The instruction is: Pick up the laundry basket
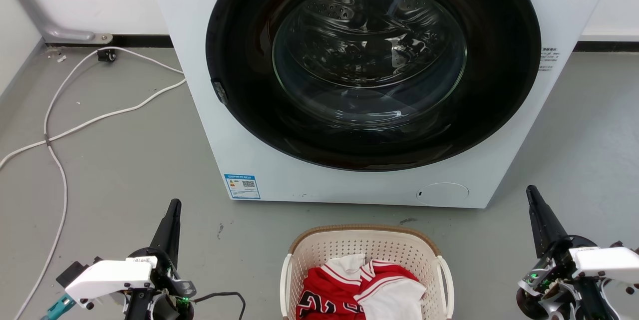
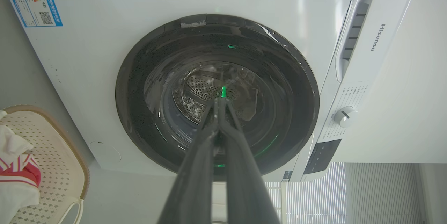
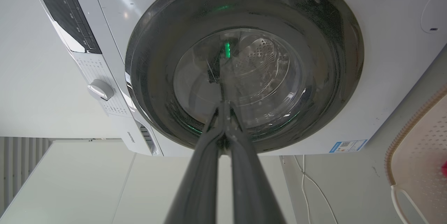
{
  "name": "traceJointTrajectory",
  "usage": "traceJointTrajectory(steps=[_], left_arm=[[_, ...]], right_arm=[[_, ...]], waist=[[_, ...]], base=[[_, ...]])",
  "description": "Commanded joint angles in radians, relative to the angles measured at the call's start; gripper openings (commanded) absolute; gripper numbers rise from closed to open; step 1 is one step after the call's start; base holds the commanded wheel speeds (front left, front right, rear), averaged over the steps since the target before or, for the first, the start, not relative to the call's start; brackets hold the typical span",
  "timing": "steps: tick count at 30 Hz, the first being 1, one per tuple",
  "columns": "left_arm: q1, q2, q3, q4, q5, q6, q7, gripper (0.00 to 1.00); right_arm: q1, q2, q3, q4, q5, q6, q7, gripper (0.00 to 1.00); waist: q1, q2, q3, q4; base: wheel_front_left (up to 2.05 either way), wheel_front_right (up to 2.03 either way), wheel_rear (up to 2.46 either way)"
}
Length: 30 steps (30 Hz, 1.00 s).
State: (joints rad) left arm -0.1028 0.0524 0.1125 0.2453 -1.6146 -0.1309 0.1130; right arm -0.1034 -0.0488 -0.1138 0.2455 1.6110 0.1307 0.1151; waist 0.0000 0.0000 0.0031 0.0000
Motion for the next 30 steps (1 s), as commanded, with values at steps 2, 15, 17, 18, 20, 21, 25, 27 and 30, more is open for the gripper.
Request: traceJointTrajectory(steps=[2, 15, 17, 18, 20, 21, 25, 27, 30], left_arm=[[-0.011, -0.001, 0.004, 0.001, 0.001, -0.002, 0.002, 0.00], [0.004, -0.001, -0.001, 0.007, 0.000, 0.000, -0.001, 1.00], [0.021, -0.004, -0.004, 0.025, 0.000, 0.000, -0.002, 1.00], [0.030, -0.005, -0.005, 0.034, 0.000, 0.000, -0.002, 1.00], [0.035, -0.005, -0.009, 0.031, 0.005, 0.000, -0.011, 1.00], [0.036, -0.005, -0.010, 0.027, 0.008, 0.000, -0.016, 1.00], [0.042, -0.005, -0.017, 0.010, 0.018, 0.000, -0.037, 1.00], [0.045, -0.005, -0.020, 0.003, 0.024, 0.000, -0.046, 1.00], [0.049, -0.005, -0.021, -0.004, 0.034, 0.000, -0.061, 1.00]], right_arm=[[-0.010, -0.003, 0.000, 0.001, 0.004, 0.000, 0.001, 0.00], [0.004, 0.001, 0.000, 0.007, 0.000, 0.000, 0.000, 1.00], [0.022, 0.002, 0.001, 0.024, 0.000, 0.000, -0.001, 1.00], [0.032, 0.003, 0.001, 0.033, 0.000, 0.000, -0.001, 1.00], [0.037, 0.003, 0.007, 0.029, -0.001, 0.000, -0.010, 1.00], [0.038, 0.003, 0.011, 0.024, -0.002, 0.000, -0.015, 1.00], [0.046, 0.003, 0.022, 0.005, -0.007, 0.000, -0.036, 1.00], [0.049, 0.003, 0.024, 0.000, -0.010, 0.000, -0.046, 1.00], [0.052, 0.002, 0.026, -0.005, -0.020, 0.000, -0.060, 1.00]], waist=[[0.0000, 0.0000, 0.000, 0.000], [0.0000, 0.0000, 0.000, 0.000], [0.0000, 0.0000, 0.000, 0.000], [0.0000, 0.0000, 0.000, 0.000], [0.0000, 0.0000, 0.000, 0.000], [0.0000, 0.0000, 0.000, 0.000], [0.0000, 0.0000, 0.001, -0.001], [0.0000, 0.0000, 0.001, -0.001], [0.0000, 0.0000, 0.001, -0.001]], base=[[0.00, 0.00, 0.00], [0.00, 0.00, 0.00], [0.00, 0.00, 0.00], [0.00, 0.00, 0.00], [0.00, 0.00, 0.00], [0.00, 0.00, 0.00], [0.00, 0.00, 0.00], [0.00, 0.00, 0.00], [0.00, 0.00, 0.00]])
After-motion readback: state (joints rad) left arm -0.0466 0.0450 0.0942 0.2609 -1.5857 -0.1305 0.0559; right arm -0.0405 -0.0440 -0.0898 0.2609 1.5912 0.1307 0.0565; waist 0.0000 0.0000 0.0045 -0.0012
